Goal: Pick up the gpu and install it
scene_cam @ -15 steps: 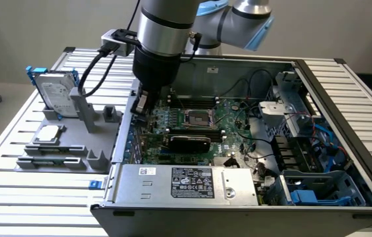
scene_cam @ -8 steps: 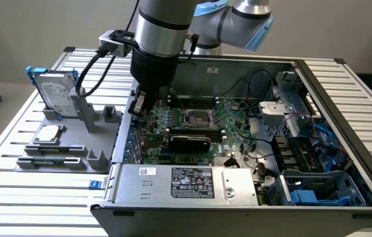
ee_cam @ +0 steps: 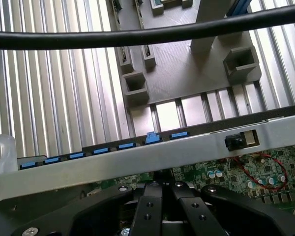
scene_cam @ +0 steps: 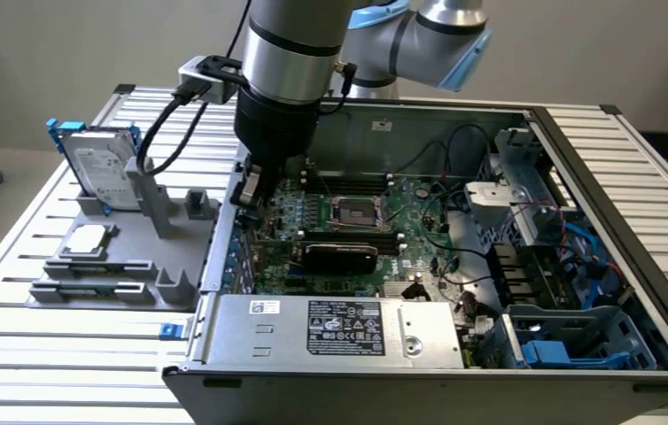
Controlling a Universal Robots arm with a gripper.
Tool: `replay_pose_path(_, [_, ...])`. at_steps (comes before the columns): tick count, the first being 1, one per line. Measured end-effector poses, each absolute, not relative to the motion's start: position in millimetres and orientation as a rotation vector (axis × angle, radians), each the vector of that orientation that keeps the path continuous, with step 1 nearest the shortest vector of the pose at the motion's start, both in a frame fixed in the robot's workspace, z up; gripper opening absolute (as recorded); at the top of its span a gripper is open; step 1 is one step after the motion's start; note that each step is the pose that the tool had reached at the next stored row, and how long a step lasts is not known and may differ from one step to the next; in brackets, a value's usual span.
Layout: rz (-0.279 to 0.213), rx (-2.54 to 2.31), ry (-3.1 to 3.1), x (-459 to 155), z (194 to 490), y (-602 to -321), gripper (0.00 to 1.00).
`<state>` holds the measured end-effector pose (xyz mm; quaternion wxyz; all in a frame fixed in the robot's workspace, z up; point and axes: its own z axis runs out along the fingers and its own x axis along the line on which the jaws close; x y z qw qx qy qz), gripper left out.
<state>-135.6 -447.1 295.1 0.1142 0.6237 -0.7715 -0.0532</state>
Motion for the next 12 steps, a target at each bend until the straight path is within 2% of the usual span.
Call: replay_pose_path(12, [-0.157, 1.829, -2.26, -126.9, 300.9, -447.0, 0.11])
